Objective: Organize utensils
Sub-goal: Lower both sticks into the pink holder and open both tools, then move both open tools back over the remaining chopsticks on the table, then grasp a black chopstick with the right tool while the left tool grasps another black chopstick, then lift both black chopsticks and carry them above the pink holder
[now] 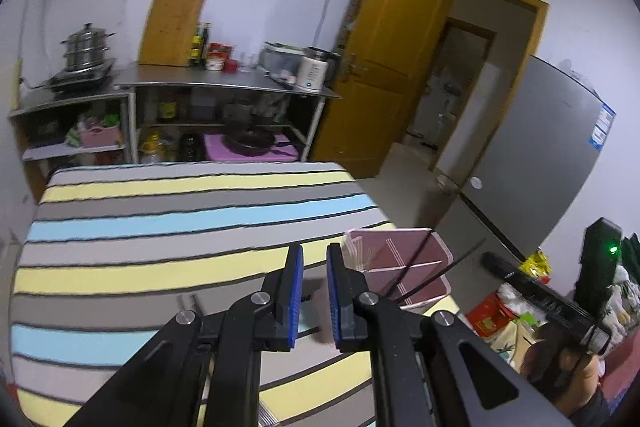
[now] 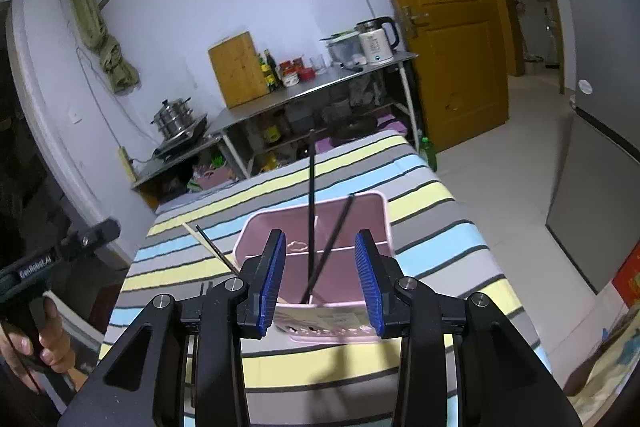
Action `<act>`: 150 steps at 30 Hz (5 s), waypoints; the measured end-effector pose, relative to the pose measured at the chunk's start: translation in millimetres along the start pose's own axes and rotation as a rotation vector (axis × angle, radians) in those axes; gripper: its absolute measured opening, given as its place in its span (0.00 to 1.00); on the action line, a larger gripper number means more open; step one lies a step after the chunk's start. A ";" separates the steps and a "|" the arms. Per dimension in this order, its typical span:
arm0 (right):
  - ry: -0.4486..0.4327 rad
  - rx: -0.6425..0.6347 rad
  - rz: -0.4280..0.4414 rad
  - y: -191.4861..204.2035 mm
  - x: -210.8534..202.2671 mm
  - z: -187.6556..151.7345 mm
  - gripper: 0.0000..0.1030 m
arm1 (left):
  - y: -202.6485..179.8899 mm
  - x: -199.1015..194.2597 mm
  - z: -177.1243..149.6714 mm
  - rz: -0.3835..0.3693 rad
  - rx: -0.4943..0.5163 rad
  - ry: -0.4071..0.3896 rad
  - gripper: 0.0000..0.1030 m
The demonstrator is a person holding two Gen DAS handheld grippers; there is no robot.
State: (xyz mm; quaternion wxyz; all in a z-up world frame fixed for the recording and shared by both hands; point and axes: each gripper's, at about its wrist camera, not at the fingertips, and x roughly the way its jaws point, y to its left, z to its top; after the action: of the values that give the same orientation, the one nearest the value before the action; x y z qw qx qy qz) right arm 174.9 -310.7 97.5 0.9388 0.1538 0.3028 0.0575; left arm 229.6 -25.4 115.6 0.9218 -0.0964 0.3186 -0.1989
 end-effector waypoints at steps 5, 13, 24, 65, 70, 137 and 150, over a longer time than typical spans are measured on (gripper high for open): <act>-0.035 -0.005 0.001 3.8 -19.9 -4.9 0.36 | 33.2 -16.2 -26.0 0.064 -0.050 0.000 0.11; 0.005 -0.109 0.121 42.4 -24.4 -34.2 0.36 | 73.0 -14.9 -77.1 0.135 -0.115 0.071 0.11; 0.214 -0.234 0.215 93.0 27.4 -96.6 0.36 | 101.7 34.4 -127.8 0.180 -0.174 0.212 0.14; 0.381 -0.284 0.236 119.1 108.6 -137.2 0.36 | 130.2 54.9 -161.7 0.376 -0.093 0.248 0.20; 0.403 -0.338 0.227 139.9 139.6 -143.8 0.33 | 142.2 44.7 -164.5 0.379 -0.120 0.254 0.18; 0.254 -0.383 0.259 165.1 99.2 -81.7 0.05 | 103.1 -30.4 -89.8 0.206 -0.131 0.080 0.05; 0.145 -0.318 0.305 148.7 52.6 -58.9 0.05 | 63.6 -58.5 -79.7 0.132 -0.078 0.053 0.05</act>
State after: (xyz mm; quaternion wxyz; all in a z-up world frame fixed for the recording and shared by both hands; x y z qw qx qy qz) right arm 180.8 -144.5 71.3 0.9075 0.0436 0.3298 0.2565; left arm 157.2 53.0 66.3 0.9196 -0.1057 0.3562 -0.1278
